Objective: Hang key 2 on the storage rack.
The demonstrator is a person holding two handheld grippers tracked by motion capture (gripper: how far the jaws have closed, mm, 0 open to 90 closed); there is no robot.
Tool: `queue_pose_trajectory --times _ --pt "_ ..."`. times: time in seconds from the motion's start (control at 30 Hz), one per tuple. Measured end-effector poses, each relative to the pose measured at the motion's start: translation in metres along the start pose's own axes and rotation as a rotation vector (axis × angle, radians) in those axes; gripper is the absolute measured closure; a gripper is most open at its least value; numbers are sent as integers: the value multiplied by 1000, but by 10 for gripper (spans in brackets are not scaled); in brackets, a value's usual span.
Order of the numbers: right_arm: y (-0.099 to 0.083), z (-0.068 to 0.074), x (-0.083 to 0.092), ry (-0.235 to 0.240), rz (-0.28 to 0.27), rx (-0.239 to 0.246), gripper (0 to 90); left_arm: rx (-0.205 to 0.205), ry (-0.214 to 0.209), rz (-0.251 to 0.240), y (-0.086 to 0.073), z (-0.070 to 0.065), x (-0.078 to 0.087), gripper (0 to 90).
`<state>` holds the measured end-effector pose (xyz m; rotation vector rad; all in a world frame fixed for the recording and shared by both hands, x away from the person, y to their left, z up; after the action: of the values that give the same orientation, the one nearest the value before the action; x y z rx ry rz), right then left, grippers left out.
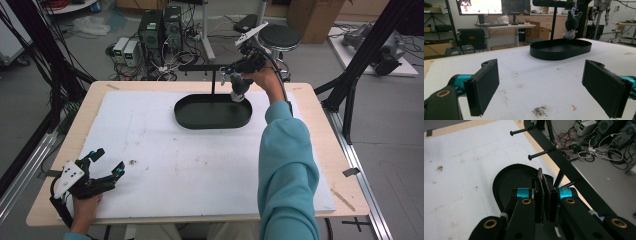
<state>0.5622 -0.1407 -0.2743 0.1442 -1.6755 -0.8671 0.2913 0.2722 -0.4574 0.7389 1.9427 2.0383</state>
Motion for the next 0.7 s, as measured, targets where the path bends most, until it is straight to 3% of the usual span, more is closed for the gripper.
queue_pose_trajectory --times 0.17,0.47,0.7 --pt "-4 -1 -5 -9 33 -15 887 -4 0 2 0 0 0 146" --pt "-5 -5 -12 -31 61 0 886 0 0 0 0 0 0 146" --pt "-6 -7 -13 -34 62 -4 887 0 0 2 0 0 0 146"
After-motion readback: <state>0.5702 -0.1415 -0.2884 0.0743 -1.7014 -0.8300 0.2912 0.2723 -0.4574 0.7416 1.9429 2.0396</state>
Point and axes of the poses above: each handheld gripper's, and its own axes: x roughly backward along the jaws, y roughly out of its top, z roughly to its left, the point moved 5 cm from there along -x, roughly forward along the jaws, and after that the axes turned 11 degrees about z, right-handed, at the moved point
